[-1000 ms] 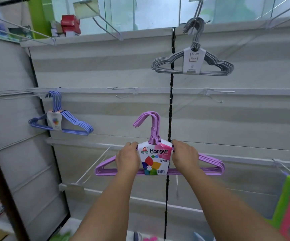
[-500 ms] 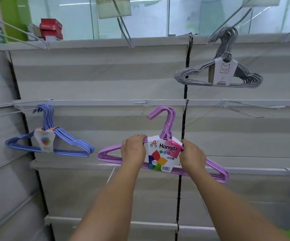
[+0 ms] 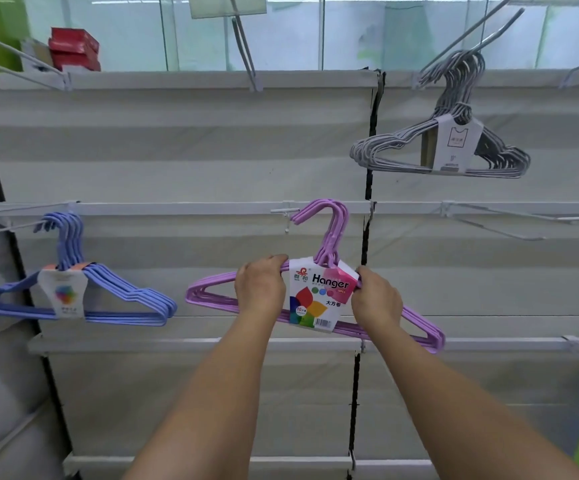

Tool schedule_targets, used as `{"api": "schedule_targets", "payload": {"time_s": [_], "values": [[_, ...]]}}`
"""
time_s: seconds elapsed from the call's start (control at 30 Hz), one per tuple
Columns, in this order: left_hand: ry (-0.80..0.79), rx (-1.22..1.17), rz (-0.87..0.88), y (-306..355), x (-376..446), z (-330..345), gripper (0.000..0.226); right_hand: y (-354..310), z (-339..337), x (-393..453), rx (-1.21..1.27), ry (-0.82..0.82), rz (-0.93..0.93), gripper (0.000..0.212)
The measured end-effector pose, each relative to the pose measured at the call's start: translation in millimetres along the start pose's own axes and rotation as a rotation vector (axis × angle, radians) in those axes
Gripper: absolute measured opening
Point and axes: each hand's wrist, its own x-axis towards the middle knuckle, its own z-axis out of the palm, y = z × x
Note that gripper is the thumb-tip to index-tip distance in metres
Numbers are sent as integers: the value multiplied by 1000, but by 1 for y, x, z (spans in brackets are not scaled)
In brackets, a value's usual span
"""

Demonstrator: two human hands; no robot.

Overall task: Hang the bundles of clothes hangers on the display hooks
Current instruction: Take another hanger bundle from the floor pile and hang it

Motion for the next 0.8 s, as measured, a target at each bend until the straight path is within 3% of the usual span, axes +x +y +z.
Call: {"api": "schedule_targets", "payload": {"time_s": [0.4, 0.67, 0.8], "values": [[41, 36, -57, -34, -1, 1, 36, -17, 38, 6, 18, -60, -94, 20], [-66, 1, -181, -47, -10, 15, 30, -21, 47, 17, -86, -163, -189, 19], [-101, 41, -162, -48, -4, 18, 26, -8, 45, 10, -26, -210, -379, 42]]}}
